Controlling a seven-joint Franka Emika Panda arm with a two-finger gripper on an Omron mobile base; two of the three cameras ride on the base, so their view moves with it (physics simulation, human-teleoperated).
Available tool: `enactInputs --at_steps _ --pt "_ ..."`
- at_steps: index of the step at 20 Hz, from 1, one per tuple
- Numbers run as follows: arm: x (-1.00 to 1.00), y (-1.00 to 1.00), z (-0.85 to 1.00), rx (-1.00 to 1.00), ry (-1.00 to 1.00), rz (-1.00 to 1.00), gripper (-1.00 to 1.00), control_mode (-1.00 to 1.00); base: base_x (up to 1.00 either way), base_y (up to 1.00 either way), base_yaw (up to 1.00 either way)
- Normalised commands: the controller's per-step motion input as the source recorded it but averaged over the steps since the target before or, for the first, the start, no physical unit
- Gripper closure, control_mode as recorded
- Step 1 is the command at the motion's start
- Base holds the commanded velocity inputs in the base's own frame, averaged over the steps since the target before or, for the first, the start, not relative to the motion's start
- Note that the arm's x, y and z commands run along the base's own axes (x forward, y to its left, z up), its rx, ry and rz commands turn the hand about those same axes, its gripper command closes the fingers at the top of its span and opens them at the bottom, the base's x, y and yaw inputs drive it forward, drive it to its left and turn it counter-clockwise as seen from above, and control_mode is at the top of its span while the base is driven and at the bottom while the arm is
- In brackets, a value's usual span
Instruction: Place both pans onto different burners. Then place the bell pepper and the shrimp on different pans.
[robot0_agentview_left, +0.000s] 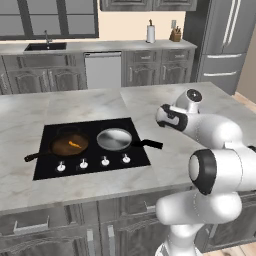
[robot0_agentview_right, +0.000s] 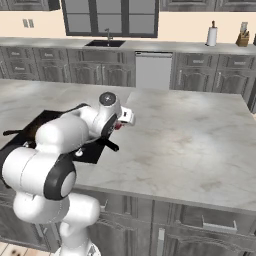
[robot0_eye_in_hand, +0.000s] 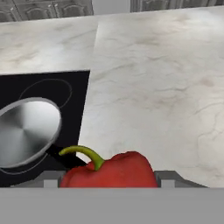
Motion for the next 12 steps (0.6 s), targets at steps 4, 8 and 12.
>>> enactInputs --at_steps 4,8,12 --pt "0.0 0.71 0.0 0.0 0.1 0.11 1.0 -1.0 0.0 0.0 0.0" --pt "0.0 0.66 0.0 0.0 0.07 0.11 1.0 -1.0 0.0 0.0 0.0" --pt "0.0 0.57 0.0 -0.01 0.02 0.11 1.0 -1.0 0.0 0.0 0.0"
